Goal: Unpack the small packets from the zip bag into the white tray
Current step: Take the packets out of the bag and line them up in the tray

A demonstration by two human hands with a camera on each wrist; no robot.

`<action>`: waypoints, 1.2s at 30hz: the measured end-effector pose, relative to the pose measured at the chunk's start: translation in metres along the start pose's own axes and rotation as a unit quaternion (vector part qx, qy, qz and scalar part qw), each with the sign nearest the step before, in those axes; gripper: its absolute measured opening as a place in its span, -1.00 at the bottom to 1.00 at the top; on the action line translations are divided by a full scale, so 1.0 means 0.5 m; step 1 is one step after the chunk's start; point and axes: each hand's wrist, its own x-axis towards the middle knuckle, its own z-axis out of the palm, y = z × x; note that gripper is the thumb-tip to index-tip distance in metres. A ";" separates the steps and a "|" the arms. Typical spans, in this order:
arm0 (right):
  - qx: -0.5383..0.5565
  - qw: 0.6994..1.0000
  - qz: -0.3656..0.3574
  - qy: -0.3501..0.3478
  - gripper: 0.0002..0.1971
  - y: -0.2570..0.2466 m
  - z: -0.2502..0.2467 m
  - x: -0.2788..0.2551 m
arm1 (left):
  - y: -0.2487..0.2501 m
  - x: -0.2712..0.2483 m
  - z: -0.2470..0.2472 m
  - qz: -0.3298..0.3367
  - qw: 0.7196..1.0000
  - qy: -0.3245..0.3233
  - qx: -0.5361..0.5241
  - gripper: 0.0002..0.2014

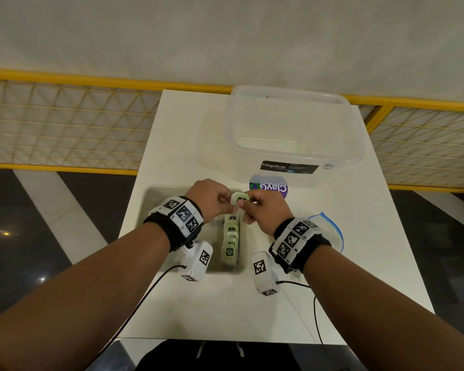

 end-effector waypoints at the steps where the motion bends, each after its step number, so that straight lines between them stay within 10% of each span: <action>1: 0.000 1.000 0.002 0.000 -0.88 0.002 0.001 0.001 | -0.003 0.001 0.000 -0.008 1.000 0.005 0.003 -0.83; 5: -0.077 0.996 0.014 0.036 -0.78 0.031 -0.005 0.008 | -0.040 0.011 -0.014 -0.076 0.994 0.002 0.085 -0.80; 10: -0.154 0.984 0.090 -0.011 -0.66 0.052 -0.006 -0.004 | -0.100 0.039 0.014 -0.165 0.943 -0.154 0.244 -0.68; 24: -0.061 0.987 0.123 -0.079 -0.71 0.037 -0.002 -0.008 | -0.103 0.088 0.070 -0.207 0.936 -0.176 0.222 -0.67; 36: -0.110 0.990 0.049 0.075 -0.83 0.083 -0.238 -0.038 | 0.189 0.046 0.028 -0.024 0.981 -0.062 0.184 -0.74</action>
